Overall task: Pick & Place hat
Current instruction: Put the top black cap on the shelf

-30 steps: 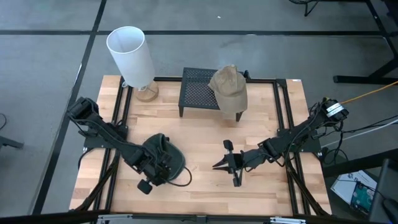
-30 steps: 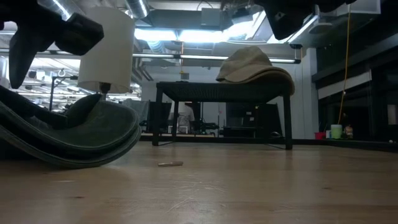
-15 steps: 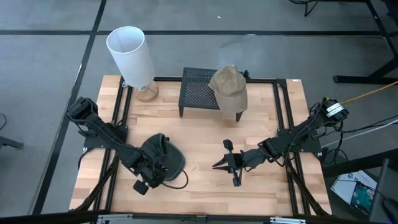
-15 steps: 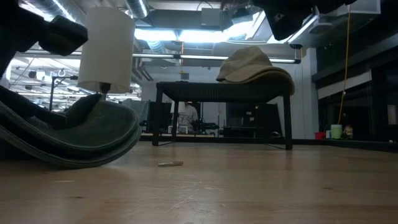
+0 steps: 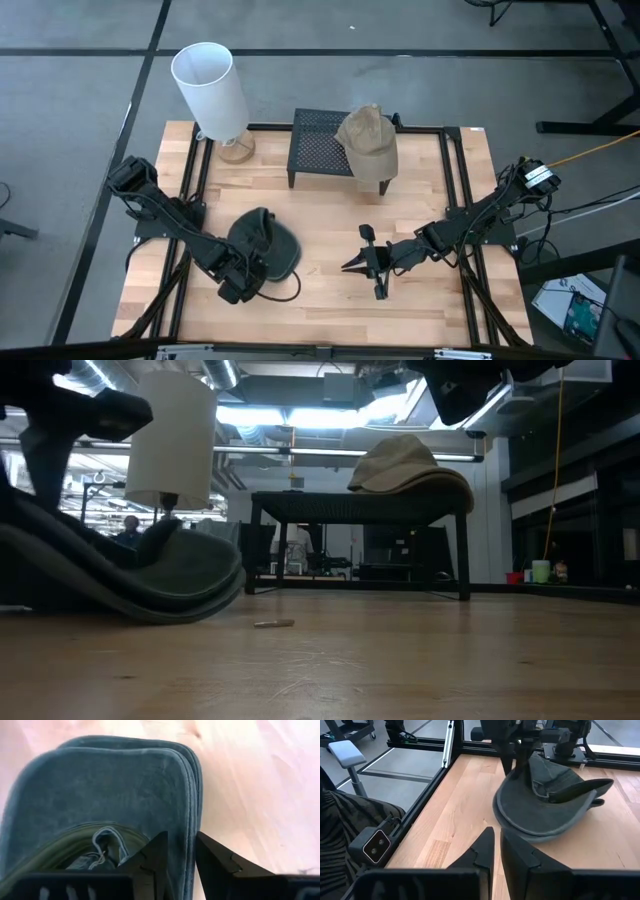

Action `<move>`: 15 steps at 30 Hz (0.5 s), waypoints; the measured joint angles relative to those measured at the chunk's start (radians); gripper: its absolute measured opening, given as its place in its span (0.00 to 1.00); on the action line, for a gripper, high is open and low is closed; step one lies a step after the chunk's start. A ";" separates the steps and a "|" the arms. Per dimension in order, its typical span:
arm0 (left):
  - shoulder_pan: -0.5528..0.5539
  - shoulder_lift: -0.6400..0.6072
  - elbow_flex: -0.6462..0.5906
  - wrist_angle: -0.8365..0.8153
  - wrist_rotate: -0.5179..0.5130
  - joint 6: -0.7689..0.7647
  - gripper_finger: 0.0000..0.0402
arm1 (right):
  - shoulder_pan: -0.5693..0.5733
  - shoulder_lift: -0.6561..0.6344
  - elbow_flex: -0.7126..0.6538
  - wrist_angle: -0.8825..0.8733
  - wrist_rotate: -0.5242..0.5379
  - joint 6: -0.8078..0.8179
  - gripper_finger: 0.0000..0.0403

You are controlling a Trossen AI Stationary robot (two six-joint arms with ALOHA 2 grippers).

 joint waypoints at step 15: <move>0.002 0.000 0.000 0.037 -0.107 -0.017 0.02 | -0.001 0.000 0.000 0.000 0.072 -0.001 0.08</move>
